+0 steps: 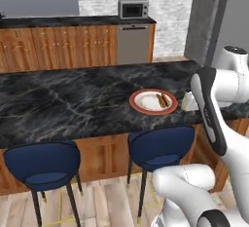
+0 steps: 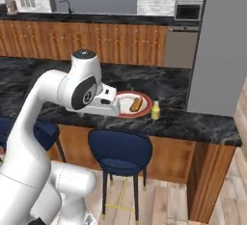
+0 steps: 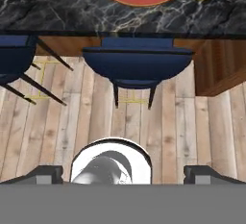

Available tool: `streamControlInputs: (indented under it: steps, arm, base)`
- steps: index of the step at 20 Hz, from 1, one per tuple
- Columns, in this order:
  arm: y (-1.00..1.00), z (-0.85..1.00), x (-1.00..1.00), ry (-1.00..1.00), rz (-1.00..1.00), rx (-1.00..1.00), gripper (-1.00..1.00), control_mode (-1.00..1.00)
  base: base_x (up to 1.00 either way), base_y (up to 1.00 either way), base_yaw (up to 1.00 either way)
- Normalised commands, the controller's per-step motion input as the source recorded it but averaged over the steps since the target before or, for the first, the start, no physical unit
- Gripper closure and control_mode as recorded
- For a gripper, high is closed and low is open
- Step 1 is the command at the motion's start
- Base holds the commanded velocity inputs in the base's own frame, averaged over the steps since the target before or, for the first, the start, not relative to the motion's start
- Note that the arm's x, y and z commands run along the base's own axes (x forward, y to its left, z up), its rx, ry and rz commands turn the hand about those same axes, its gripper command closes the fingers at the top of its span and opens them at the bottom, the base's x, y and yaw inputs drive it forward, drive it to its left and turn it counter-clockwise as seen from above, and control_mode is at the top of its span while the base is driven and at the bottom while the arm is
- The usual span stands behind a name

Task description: Move the hot dog bun to the plate on the dining table and place the condiment next to that plate. Then navigate to the fridge and take the sausage and place it on the plate as well.

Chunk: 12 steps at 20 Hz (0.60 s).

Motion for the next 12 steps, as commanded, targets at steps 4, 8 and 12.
streamControlInputs:
  steps: [4,8,12]
  arm:
    - [0.00,0.00,0.00,0.00,0.00,0.00,-1.00,1.00]
    - [0.00,0.00,0.00,0.00,0.00,0.00,-1.00,1.00]
    - [0.00,0.00,0.00,0.00,0.00,0.00,-1.00,1.00]
  base:
    - [-0.24,1.00,0.71]
    - [-0.16,1.00,0.74]
    - [-0.18,1.00,0.72]
